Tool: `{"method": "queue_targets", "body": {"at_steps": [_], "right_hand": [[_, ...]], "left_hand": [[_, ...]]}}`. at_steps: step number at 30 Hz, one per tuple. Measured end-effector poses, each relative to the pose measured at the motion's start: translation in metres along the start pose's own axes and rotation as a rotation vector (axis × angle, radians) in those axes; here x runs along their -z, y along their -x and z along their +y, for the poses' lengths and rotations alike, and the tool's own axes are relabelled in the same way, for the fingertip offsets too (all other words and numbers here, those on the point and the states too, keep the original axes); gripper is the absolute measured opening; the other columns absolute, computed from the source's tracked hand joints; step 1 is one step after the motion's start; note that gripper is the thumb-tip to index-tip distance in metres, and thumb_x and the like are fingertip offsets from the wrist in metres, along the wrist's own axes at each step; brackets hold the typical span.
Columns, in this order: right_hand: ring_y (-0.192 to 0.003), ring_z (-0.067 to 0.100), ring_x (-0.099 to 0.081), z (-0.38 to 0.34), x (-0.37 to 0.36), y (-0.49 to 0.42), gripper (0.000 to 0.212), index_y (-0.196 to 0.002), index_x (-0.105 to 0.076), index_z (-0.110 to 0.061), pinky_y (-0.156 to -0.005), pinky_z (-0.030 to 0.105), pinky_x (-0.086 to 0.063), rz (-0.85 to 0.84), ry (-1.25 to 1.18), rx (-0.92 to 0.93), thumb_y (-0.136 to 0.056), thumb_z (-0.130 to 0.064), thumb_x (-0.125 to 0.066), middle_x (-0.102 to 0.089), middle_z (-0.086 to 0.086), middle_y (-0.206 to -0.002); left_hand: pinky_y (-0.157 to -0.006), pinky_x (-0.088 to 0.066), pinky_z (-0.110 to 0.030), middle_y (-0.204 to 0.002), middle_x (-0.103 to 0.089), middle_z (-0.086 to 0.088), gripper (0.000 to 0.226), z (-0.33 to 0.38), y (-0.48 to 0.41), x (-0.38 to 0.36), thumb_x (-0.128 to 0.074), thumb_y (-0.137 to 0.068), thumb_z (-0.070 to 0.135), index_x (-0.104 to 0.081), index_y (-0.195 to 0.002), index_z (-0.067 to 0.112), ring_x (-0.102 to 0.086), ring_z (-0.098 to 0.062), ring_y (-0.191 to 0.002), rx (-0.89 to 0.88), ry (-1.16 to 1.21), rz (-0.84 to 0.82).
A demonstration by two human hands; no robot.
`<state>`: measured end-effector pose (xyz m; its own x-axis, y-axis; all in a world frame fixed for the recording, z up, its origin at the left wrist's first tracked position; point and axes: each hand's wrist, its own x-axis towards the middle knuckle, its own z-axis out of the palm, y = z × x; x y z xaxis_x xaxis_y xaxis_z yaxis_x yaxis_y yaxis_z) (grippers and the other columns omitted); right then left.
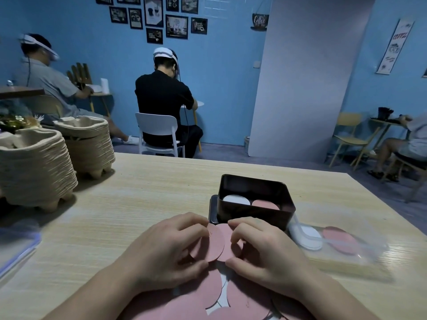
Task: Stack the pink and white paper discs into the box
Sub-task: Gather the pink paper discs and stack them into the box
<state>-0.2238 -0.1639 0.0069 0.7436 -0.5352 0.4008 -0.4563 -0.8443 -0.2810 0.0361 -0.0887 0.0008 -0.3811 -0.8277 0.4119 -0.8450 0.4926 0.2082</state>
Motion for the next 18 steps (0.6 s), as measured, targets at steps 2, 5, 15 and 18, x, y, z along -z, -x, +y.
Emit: {"method": "queue_targets", "body": {"at_steps": [2,5,15,18], "right_hand": [[-0.129,0.003,-0.054,-0.001,0.001,-0.001,0.027,-0.093,-0.054,-0.033,-0.096,0.026,-0.049,0.046,0.001,0.047,-0.086,-0.050,-0.072,-0.060,-0.014,-0.133],[-0.124,0.008,-0.059,-0.004,-0.002,-0.003,0.027,-0.096,-0.058,-0.028,-0.095,0.024,-0.050,0.100,-0.001,0.132,-0.085,-0.047,-0.076,-0.063,-0.007,-0.134],[-0.113,0.020,-0.063,0.003,-0.009,-0.006,0.032,-0.104,-0.062,-0.019,-0.095,0.022,-0.050,0.130,-0.027,0.276,-0.091,-0.044,-0.077,-0.060,0.002,-0.137],[-0.115,0.021,-0.062,0.004,-0.009,-0.006,0.032,-0.108,-0.066,-0.017,-0.094,0.029,-0.051,0.108,-0.017,0.283,-0.092,-0.042,-0.077,-0.056,0.000,-0.143]], "left_hand": [[-0.085,-0.054,-0.025,-0.138,-0.056,0.013,0.043,0.001,-0.001,-0.002,-0.070,-0.085,0.057,-0.062,-0.118,0.030,-0.061,-0.008,-0.116,-0.006,-0.014,0.025],[-0.083,-0.055,-0.022,-0.136,-0.058,0.009,0.048,0.004,-0.004,-0.004,-0.073,-0.084,0.059,-0.062,-0.119,0.028,-0.063,-0.010,-0.113,-0.029,-0.002,0.056],[-0.090,-0.057,-0.032,-0.139,-0.058,0.003,0.055,0.004,-0.006,-0.011,-0.078,-0.082,0.055,-0.065,-0.124,0.022,-0.060,-0.015,-0.121,-0.117,0.016,0.096],[-0.089,-0.056,-0.032,-0.136,-0.059,0.003,0.052,0.006,-0.006,-0.011,-0.081,-0.083,0.052,-0.066,-0.122,0.022,-0.060,-0.015,-0.119,-0.133,0.021,0.129]]}}
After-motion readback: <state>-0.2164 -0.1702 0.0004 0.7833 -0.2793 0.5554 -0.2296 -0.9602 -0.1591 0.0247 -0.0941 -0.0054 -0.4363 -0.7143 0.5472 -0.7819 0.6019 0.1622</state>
